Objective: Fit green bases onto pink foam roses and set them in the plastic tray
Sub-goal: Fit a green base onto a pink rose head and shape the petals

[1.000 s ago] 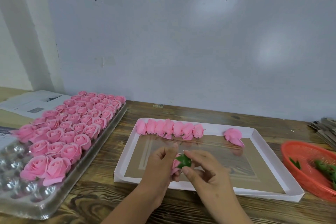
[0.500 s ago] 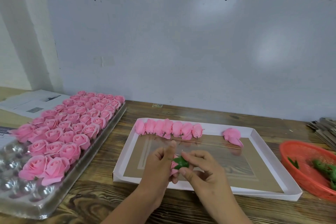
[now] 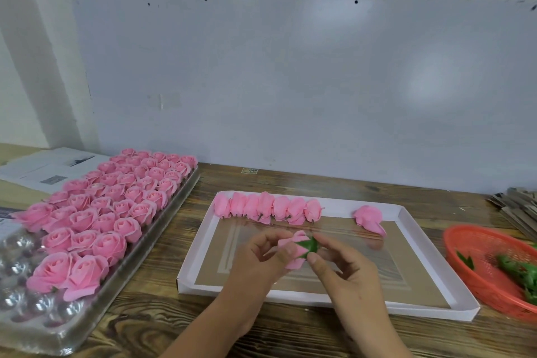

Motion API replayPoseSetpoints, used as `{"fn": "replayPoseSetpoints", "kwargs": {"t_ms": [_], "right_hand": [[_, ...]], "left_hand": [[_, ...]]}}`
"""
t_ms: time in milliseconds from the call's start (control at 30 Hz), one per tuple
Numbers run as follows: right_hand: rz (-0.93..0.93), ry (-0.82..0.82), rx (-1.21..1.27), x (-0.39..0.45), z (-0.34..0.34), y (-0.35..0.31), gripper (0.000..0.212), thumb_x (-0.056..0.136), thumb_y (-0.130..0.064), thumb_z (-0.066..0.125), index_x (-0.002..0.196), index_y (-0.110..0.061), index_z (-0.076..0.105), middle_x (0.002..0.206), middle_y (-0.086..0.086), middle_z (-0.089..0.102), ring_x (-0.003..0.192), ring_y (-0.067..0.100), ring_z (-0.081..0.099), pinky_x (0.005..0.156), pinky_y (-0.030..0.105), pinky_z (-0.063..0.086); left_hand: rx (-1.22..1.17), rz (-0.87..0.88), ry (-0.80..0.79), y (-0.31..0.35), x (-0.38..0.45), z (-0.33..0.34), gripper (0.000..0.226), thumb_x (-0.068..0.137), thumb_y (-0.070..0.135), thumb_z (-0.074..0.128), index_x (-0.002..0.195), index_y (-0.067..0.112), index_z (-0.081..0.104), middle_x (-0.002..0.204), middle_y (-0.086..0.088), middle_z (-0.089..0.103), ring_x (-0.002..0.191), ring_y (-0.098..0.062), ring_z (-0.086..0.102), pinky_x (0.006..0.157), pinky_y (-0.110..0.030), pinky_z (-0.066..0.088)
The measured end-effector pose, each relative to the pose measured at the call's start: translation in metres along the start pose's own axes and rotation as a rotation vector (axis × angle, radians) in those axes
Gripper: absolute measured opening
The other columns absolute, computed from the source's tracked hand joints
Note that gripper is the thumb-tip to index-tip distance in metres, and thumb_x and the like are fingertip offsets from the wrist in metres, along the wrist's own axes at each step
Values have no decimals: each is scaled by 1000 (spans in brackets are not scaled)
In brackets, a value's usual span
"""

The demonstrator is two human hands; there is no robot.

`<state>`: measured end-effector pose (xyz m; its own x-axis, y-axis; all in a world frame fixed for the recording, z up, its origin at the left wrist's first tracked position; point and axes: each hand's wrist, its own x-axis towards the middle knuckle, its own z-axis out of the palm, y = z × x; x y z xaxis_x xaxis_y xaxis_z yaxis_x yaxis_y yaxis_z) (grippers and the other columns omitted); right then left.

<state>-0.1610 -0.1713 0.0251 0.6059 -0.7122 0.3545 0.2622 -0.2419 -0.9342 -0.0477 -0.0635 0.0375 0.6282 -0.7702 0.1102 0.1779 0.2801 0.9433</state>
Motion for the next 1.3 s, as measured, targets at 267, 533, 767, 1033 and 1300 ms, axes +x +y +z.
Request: {"fn": "replayPoseSetpoints", "kwargs": {"t_ms": [267,533,767,1033,1300], "right_hand": [[72,0,110,2,-4,-2,31,81,3,72,103,-19,74,94,1,78,86,11,73,65,20,56],[43,-96,84,0,-7,-2,44,82,12,67,102,-26,77,102,1,77,98,15,72,79,25,58],[56,-100,101,-3,-6,-3,34,73,-1,76,98,-24,79,101,4,77,97,17,73,80,21,56],[278,-158,121,-2,-8,-10,21,79,-11,73,100,-15,75,89,10,77,74,12,72,60,19,54],[396,-134,204,2,-15,-13,22,89,-17,63,105,-13,77,97,23,73,80,21,68,74,30,57]], "left_hand": [[136,163,64,-5,1,-2,32,71,3,81,94,25,77,100,-8,78,95,-22,75,76,-23,59],[184,181,75,-6,3,-6,45,71,-1,80,111,14,66,99,0,79,94,-15,75,75,-20,58],[263,211,36,-13,3,-9,45,79,-12,76,112,16,65,98,1,79,95,-15,75,77,-21,57],[354,225,-25,-9,4,-9,36,75,41,82,107,47,67,104,6,77,98,-13,72,78,-29,59],[620,247,-237,-14,0,-16,87,71,42,88,142,58,39,139,26,53,119,-6,58,78,-24,54]]}}
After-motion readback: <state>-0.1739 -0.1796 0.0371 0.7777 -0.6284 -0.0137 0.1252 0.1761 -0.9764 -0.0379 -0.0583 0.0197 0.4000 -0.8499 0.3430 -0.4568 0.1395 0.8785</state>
